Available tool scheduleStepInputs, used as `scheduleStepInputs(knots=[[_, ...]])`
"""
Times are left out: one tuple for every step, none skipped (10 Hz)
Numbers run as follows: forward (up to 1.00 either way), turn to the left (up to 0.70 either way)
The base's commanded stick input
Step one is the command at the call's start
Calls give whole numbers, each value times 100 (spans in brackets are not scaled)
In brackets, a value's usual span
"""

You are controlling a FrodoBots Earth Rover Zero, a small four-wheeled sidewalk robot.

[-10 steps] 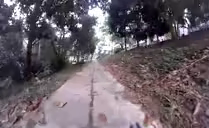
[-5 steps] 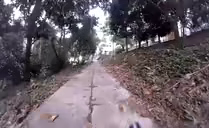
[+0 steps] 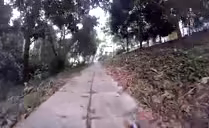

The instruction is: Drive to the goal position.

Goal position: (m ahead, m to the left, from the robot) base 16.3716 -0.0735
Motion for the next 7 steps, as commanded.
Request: scheduleStepInputs(knots=[[70,15],[70,15],[70,11],[70,1],[70,1],[70,1],[70,1]])
